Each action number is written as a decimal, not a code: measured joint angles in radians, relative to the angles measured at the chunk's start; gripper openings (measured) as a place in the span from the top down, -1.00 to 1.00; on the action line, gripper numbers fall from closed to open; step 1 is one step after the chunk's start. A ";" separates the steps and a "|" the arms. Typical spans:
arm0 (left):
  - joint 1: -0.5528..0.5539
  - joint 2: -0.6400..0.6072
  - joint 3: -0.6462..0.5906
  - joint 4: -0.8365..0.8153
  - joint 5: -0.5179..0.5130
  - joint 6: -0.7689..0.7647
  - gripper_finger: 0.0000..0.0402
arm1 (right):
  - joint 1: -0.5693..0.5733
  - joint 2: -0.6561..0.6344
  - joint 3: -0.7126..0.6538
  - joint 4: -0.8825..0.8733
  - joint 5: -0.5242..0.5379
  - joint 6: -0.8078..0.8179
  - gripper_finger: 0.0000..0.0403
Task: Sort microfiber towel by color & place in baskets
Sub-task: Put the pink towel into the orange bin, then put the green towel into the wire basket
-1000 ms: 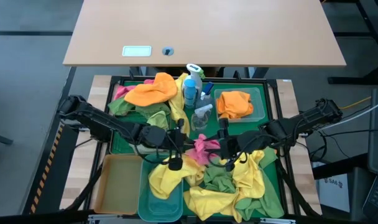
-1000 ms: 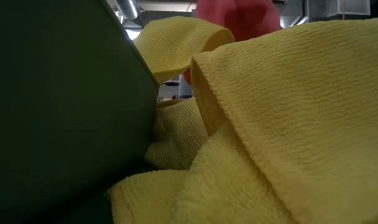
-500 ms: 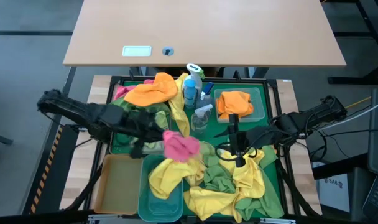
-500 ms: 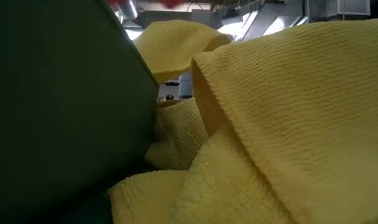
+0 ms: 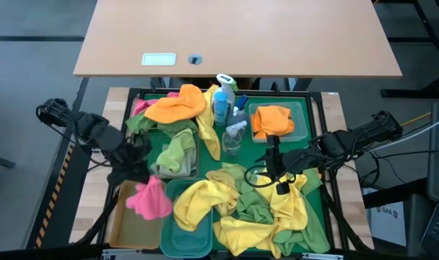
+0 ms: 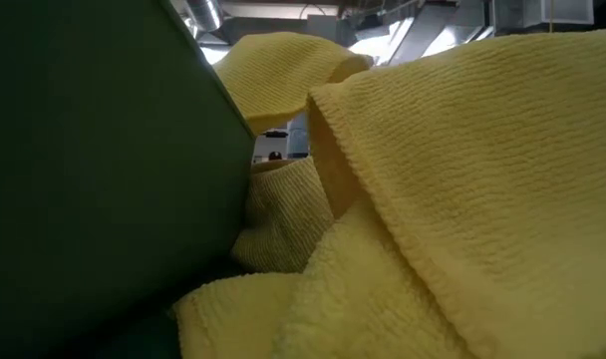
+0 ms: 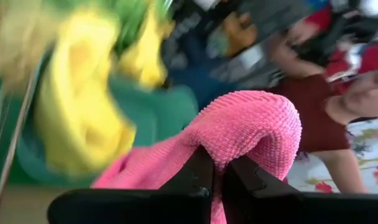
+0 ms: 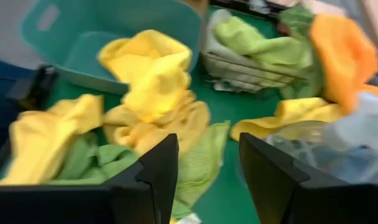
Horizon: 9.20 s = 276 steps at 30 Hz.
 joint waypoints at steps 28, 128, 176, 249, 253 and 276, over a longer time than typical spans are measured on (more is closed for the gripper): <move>-0.269 0.417 0.000 -0.395 -0.067 -0.516 0.82 | 0.000 0.000 0.000 0.001 -0.113 0.000 0.15; 0.067 0.492 0.001 0.455 -0.605 0.556 0.46 | 0.000 -0.047 -0.753 0.854 -0.030 0.126 0.98; 0.215 0.864 0.000 1.216 -0.528 0.958 -0.12 | 0.000 -0.447 -0.752 1.189 0.025 -0.137 1.00; 0.191 0.170 0.000 0.355 -0.696 0.751 0.98 | 0.001 -0.332 -0.753 1.208 0.096 -0.153 -0.02; 0.176 0.117 0.000 0.149 -0.715 0.612 0.98 | 0.001 -0.331 -0.753 1.171 0.096 -0.107 -0.02; 0.081 0.099 0.000 -0.787 -0.561 -0.173 0.98 | 0.000 -0.331 -0.753 0.900 0.096 0.060 -0.02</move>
